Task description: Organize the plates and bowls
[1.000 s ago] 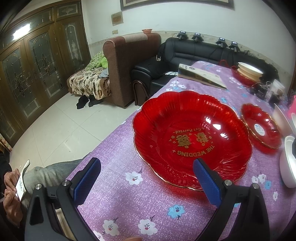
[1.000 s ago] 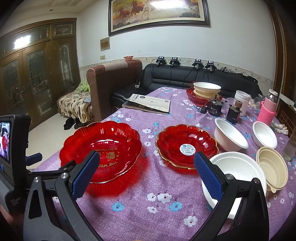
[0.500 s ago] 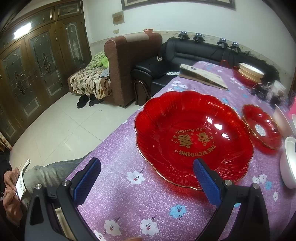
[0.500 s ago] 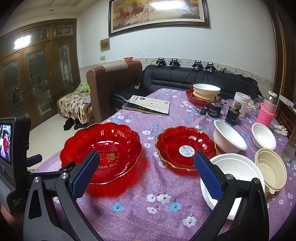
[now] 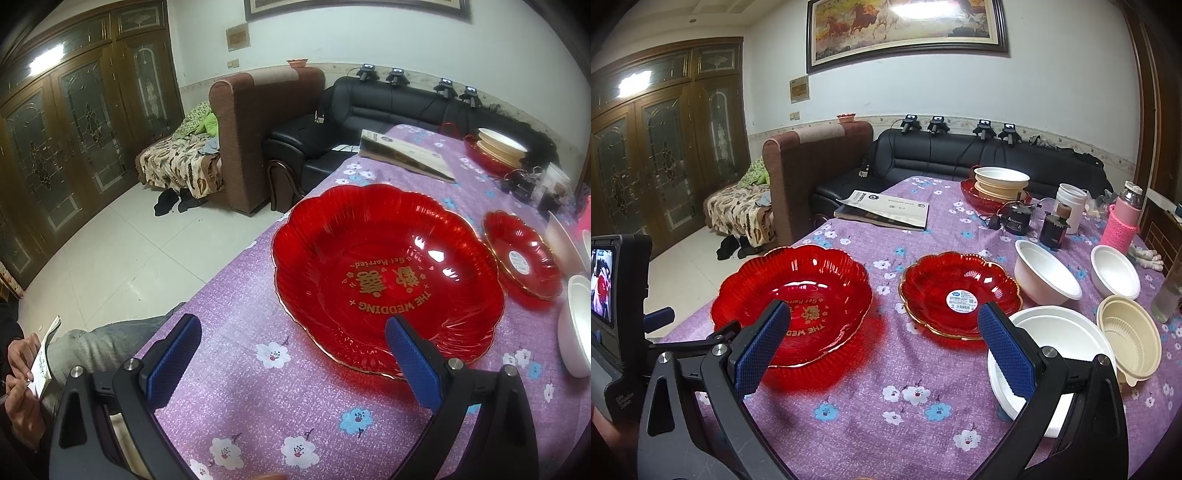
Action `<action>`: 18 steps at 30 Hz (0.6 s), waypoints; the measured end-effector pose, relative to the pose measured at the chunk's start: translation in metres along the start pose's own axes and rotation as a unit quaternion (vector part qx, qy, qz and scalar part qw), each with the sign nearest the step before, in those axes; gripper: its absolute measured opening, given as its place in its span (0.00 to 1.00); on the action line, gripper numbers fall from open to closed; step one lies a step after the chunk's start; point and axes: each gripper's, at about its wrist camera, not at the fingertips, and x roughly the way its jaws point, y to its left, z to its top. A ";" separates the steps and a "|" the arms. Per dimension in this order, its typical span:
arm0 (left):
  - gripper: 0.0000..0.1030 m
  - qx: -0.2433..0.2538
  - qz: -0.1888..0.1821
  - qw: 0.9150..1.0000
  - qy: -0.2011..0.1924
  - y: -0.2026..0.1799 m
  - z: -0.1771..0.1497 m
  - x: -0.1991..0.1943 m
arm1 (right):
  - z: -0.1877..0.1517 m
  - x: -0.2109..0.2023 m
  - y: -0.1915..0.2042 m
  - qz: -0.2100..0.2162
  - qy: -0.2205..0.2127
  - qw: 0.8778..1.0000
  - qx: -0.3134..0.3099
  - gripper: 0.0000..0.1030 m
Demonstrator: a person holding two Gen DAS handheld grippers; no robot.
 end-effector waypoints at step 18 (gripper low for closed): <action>0.97 -0.002 0.009 1.000 0.010 0.006 0.003 0.011 | 0.003 0.023 0.004 0.015 0.034 0.999 0.023 1.00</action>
